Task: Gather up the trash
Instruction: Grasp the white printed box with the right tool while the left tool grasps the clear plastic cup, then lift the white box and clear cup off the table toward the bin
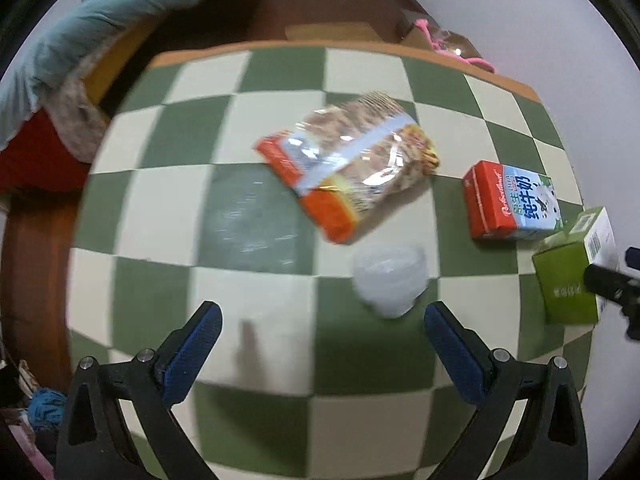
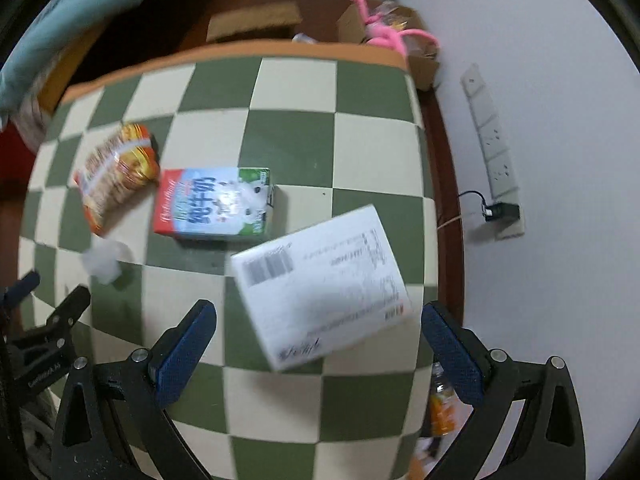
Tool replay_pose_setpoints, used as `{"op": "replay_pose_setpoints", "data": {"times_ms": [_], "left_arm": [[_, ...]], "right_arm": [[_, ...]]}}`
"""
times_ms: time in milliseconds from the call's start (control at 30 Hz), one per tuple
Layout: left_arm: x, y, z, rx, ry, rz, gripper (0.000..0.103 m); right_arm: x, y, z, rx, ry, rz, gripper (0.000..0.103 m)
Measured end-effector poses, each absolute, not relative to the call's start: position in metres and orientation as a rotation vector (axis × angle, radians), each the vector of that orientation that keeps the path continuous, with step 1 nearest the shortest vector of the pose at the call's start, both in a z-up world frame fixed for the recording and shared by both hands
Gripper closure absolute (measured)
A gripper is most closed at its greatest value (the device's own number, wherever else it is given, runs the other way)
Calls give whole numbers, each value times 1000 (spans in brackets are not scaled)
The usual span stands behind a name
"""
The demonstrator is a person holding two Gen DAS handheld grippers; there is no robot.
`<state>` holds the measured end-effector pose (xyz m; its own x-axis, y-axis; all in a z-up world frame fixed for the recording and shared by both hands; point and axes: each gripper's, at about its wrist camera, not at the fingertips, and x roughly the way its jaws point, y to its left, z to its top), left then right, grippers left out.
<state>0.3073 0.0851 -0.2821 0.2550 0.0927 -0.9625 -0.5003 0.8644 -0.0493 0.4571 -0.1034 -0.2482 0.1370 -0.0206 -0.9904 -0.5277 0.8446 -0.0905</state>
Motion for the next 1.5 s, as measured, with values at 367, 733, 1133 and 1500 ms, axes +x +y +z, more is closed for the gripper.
{"op": "replay_pose_setpoints", "data": {"times_ms": [367, 733, 1133, 1500], "left_arm": [[328, 70, -294, -320, 1217, 396, 29], [326, 74, -286, -312, 1181, 394, 70], [299, 69, -249, -304, 1113, 369, 72], [247, 95, -170, -361, 972, 353, 88]], "right_arm": [[481, -97, -302, -554, 1486, 422, 0], [476, -96, -307, -526, 1458, 414, 5], [443, -97, -263, -451, 1394, 415, 6], [394, -76, -193, -354, 1298, 506, 6]]}}
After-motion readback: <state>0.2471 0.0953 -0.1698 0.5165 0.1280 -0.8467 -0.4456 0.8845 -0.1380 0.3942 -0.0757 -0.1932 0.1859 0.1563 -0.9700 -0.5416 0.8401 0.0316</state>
